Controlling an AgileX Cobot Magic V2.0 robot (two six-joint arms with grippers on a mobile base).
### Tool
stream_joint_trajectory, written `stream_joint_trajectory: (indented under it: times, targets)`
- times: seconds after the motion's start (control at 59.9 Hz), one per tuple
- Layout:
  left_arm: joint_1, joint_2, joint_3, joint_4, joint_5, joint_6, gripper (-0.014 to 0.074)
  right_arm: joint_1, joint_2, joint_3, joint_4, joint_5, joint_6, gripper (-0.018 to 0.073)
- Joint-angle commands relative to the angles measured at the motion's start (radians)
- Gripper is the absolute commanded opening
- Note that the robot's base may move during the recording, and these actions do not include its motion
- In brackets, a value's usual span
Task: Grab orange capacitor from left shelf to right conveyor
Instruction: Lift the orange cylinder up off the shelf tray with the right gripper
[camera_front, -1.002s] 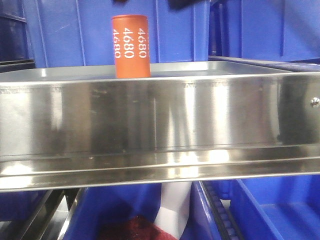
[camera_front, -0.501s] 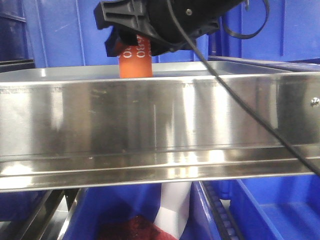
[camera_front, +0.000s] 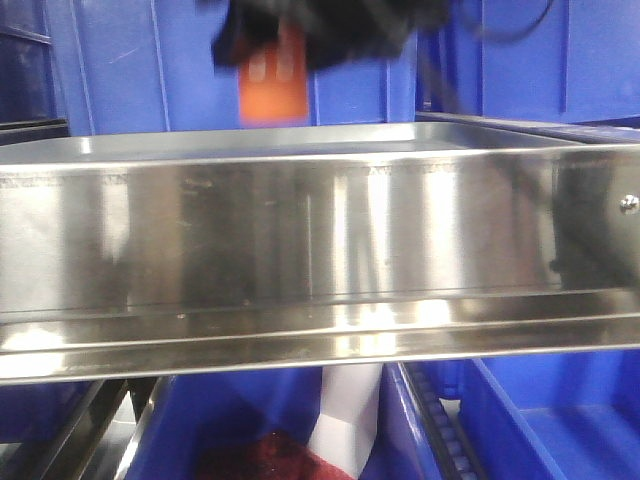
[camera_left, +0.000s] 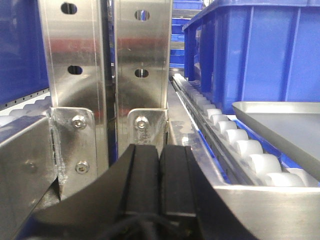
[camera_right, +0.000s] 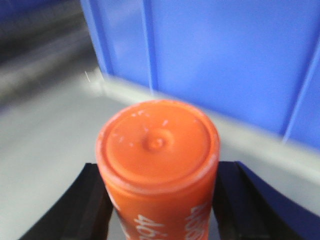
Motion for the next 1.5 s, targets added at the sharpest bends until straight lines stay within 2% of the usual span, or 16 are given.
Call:
stream_joint_trajectory:
  times: [0.0,0.2,0.551,0.885,1.119,1.486]
  targets:
    - [-0.002,-0.007,0.022,-0.002,-0.089,-0.006,-0.0126,0.0,-0.117,-0.035,-0.001,-0.051,-0.003,0.0048]
    - [-0.002,-0.007,0.022,-0.002,-0.089,-0.006,-0.0126,0.0,-0.37,0.035,-0.003,0.066,-0.007,0.0048]
    - [-0.002,-0.007,0.022,-0.002,-0.089,-0.006,-0.0126,0.0,-0.916,0.324,-0.023,0.091,-0.029,0.0048]
    - [-0.002,-0.007,0.022,-0.002,-0.089,-0.006,-0.0126,0.0,-1.298,0.574,-0.023,0.098,-0.029,0.0048]
    - [-0.002,-0.007,0.022,-0.002,-0.089,-0.006,-0.0126,0.0,-1.429,0.637,-0.023,0.098,-0.029,0.0048]
    - [-0.002,-0.007,0.022,-0.002,-0.089,-0.006,-0.0126,0.0,-1.439,0.638,-0.023,0.104,-0.029,0.0048]
